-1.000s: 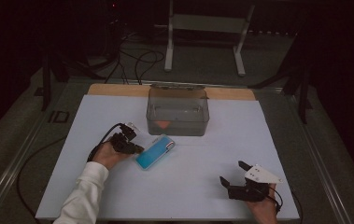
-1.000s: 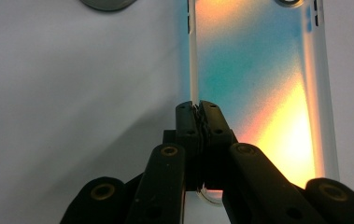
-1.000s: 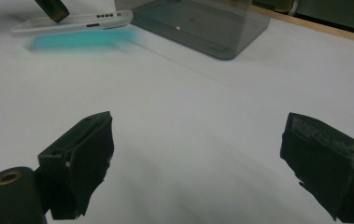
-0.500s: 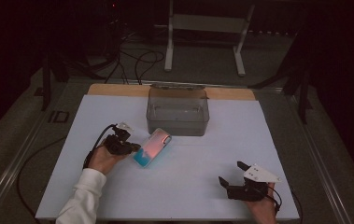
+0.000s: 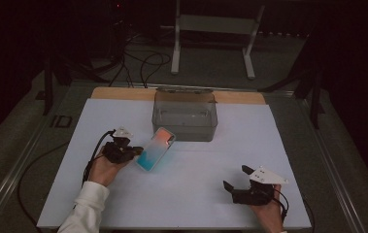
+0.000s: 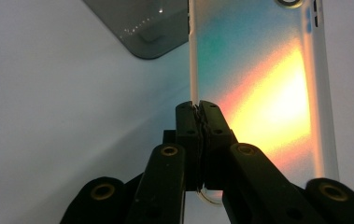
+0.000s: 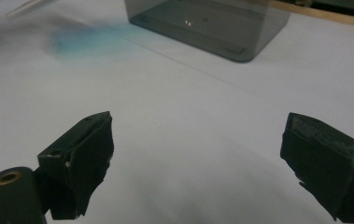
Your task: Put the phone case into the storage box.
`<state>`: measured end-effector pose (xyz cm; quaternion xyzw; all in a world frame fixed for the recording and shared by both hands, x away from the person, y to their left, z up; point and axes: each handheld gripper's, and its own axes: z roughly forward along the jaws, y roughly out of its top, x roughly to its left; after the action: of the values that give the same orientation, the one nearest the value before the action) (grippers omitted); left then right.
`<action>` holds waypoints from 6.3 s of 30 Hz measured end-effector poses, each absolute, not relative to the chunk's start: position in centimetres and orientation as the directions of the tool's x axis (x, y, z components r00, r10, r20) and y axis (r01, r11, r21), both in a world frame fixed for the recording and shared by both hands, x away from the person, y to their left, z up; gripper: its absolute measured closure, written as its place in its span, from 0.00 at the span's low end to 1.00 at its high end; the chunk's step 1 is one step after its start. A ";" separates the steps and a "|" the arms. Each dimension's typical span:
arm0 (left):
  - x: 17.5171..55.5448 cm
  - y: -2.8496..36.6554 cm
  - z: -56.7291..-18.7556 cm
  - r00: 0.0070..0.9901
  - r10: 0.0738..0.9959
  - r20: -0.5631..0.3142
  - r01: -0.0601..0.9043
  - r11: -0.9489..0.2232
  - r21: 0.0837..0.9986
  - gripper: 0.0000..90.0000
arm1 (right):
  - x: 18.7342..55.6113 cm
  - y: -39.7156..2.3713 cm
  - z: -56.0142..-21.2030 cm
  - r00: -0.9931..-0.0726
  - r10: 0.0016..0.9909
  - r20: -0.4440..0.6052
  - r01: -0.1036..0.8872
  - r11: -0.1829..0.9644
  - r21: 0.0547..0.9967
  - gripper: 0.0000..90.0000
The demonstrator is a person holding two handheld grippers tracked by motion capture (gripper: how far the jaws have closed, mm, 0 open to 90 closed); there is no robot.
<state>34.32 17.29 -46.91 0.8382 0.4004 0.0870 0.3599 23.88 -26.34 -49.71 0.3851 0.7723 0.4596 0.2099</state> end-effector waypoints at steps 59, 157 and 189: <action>32.4 14.6 -43.5 0.602 0.798 -0.023 0.424 -0.295 0.856 0.99 | 30.2 -19.2 -43.1 -0.707 0.687 0.167 0.415 0.212 0.885 0.13; 29.6 10.9 -42.3 0.552 0.834 -0.015 0.339 -0.207 0.918 0.40 | 32.5 -13.5 -40.8 -0.618 0.604 0.504 0.580 -0.082 0.810 0.91; 27.7 17.8 -43.2 0.460 0.885 0.073 0.315 -0.240 0.918 0.00 | 33.0 -13.6 -40.7 -0.593 0.631 0.499 0.627 -0.026 0.778 0.91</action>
<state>27.67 17.82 -43.18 0.7226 0.4151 0.3125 0.4560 33.02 -13.58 -40.67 0.4509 0.6979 0.5565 0.0018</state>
